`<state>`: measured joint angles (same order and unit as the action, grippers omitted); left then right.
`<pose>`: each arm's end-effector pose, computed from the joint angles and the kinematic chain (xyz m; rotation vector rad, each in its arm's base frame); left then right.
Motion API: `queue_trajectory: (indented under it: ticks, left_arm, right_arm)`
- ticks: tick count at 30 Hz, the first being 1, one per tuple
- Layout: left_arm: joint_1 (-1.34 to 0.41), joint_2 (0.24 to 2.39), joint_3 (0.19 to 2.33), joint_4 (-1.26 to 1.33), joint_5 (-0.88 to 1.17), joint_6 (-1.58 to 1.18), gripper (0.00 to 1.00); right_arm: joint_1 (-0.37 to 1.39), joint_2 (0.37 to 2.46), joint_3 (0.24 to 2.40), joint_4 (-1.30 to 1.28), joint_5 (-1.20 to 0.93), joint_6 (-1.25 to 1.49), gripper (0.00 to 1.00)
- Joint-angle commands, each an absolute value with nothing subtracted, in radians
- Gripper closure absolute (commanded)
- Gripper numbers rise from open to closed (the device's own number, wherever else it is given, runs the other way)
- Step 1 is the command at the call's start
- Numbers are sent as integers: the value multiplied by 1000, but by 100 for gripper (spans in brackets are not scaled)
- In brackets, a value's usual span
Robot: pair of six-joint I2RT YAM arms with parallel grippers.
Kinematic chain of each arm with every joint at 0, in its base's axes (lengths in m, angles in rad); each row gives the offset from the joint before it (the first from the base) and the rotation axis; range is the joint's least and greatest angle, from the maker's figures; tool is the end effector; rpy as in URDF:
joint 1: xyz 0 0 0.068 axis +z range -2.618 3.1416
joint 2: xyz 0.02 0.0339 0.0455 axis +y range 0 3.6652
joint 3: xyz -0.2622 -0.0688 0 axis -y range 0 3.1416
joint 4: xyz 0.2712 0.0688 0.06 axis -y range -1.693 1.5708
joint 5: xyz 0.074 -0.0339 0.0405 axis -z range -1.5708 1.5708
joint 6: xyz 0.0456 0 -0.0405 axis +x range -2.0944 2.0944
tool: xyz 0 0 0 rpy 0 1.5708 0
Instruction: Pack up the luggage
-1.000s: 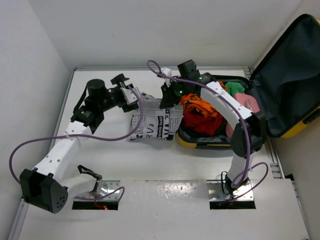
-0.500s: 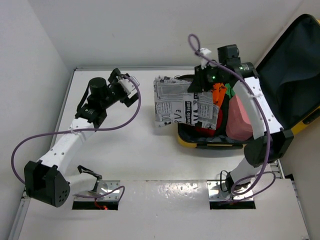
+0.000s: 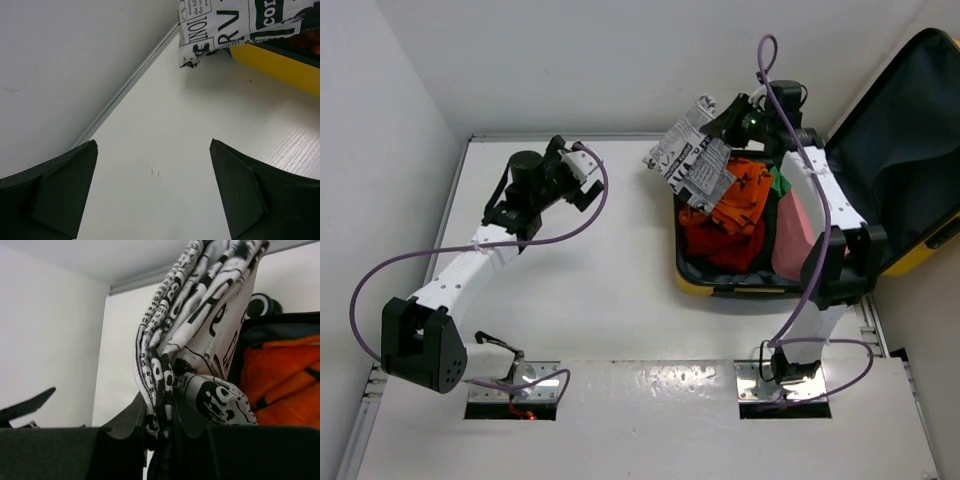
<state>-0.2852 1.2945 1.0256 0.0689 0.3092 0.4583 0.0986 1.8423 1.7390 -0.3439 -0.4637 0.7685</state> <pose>0.3233 -0.1092 0.3282 0.8431 1.5489 -0.1480 0.4655 0.0665 0.3482 0.3945 2.0805 1.0026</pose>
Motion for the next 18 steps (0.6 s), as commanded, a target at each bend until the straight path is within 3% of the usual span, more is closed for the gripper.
queue_trajectory:
  ticks: [1,2,8,18]
  left_arm:
    - [-275,1292,1071,112,288,449,0]
    - [-264,1292,1071,112,276,449,0]
    - [-255,1259,1032,86,265,449,0]
    - [-273,1310,1097,41,275,439,0]
  right_arm:
    - [71,1673,1637,-193,-410,934,100]
    - [66,1637,1444,-178,-378,934,100]
    - [-47,1323,1039,-325,-190,956,100]
    - [-46,1210,781,-423,-5,991,100]
